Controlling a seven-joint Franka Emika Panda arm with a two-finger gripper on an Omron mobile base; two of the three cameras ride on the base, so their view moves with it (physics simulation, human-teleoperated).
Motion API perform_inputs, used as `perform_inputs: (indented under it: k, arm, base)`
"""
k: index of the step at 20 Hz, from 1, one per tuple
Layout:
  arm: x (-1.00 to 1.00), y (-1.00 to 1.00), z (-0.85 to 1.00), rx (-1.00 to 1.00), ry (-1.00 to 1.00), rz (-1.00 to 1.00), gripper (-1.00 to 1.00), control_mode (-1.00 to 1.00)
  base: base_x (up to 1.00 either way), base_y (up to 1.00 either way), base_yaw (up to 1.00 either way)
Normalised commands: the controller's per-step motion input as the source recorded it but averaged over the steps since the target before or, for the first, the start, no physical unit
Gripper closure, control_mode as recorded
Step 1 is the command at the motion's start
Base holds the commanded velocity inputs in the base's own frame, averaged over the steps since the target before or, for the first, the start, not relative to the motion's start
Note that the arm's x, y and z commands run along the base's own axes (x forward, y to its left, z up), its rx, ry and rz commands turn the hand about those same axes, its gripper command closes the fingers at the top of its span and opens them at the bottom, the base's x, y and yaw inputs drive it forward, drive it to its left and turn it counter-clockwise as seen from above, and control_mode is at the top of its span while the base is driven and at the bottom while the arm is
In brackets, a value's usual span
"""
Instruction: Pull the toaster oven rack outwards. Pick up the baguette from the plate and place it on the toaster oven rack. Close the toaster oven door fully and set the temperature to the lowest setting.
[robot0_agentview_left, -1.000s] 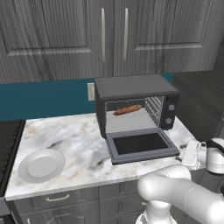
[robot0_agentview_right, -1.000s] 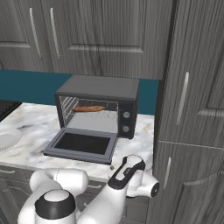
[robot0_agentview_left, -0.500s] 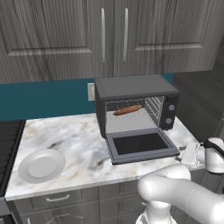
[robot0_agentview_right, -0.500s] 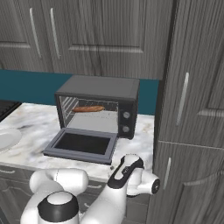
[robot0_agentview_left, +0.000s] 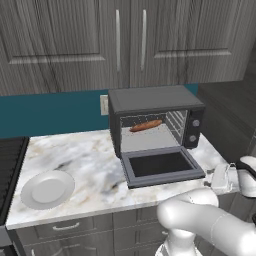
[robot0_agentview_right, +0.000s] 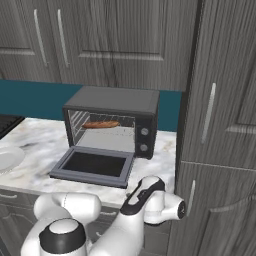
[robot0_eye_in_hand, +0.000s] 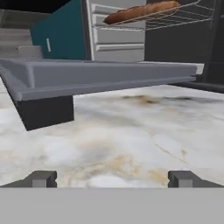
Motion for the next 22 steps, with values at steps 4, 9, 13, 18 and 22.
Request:
perform_inputs:
  k: [4,9,13,18,22]
  arm:
    - [-0.82,0.01,-0.18,0.00,0.00,0.06,-1.00,-1.00]
    - [0.00,0.01,0.00,0.00,0.00,0.00,-1.00,-1.00]
    - [0.07,0.45,-0.08,0.00,0.00,0.00,-1.00,-1.00]
    - [0.12,0.44,-0.04,0.00,0.00,-0.01,-1.00,-1.00]
    - [0.00,0.00,0.00,0.00,0.00,0.00,-1.00,-1.00]
  base:
    - [0.00,0.00,0.00]
    - [0.00,0.00,0.00]
    - [0.00,0.00,0.00]
    - [0.00,0.00,0.00]
    - [0.00,0.00,0.00]
